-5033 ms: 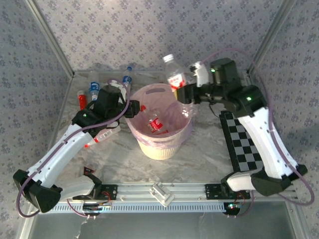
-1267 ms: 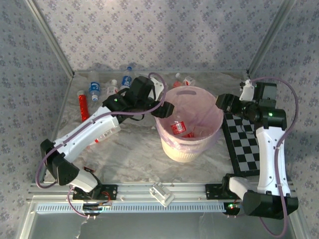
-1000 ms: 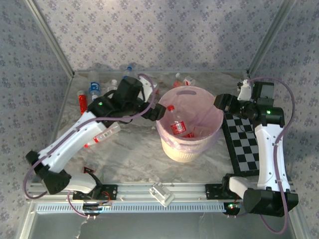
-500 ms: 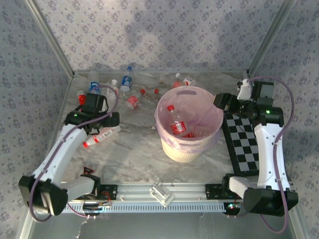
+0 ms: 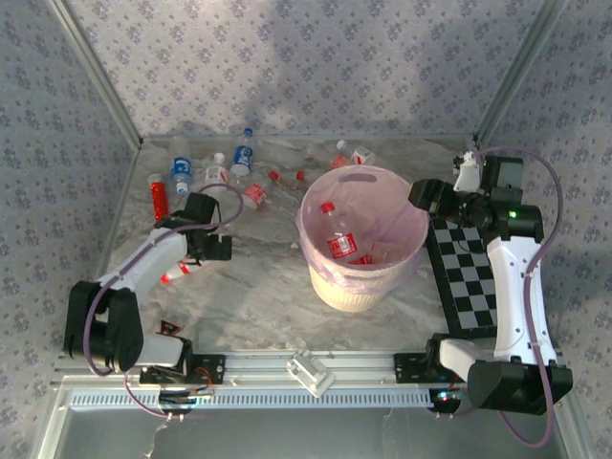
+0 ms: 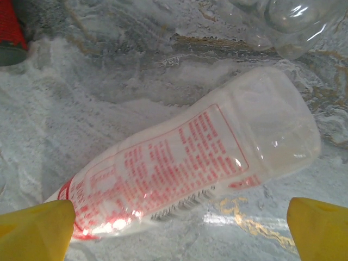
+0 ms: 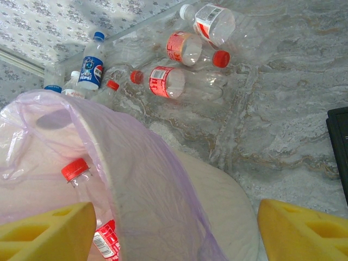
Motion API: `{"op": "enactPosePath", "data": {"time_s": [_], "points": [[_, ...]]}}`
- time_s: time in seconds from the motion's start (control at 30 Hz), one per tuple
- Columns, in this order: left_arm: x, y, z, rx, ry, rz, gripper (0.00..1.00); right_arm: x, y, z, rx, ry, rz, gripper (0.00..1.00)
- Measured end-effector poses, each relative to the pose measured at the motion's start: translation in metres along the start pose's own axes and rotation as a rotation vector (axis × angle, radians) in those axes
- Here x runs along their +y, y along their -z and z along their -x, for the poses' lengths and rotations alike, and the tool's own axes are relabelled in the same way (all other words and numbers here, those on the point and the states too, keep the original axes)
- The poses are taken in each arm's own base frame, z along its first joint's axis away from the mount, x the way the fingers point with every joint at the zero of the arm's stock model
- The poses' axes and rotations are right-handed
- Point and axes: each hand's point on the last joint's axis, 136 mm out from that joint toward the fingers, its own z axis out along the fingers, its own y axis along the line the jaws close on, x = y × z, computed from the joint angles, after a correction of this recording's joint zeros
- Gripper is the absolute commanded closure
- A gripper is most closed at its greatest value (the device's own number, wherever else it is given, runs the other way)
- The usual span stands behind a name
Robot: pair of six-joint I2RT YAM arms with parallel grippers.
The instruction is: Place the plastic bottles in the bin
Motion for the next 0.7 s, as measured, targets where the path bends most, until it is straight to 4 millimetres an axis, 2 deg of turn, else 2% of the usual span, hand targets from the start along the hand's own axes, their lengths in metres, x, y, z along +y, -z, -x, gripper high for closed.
{"op": "enactPosePath", "data": {"time_s": [0.17,0.4,0.53,0.7], "points": [[0.004,-0.021,-0.006,0.069,-0.063,0.061,0.00,0.000,0.000,0.000,0.000,0.000,-0.001,0.20],[0.009,-0.032,0.001,0.093,-0.115,0.139,0.01,0.000,0.000,0.000,0.000,0.000,-0.001,0.20],[0.008,-0.036,0.001,0.107,-0.124,0.146,0.10,0.000,0.000,0.000,0.000,0.000,-0.001,0.20],[0.005,-0.036,0.005,0.100,-0.123,0.142,0.29,0.000,0.000,0.000,0.000,0.000,-0.001,0.20]]}}
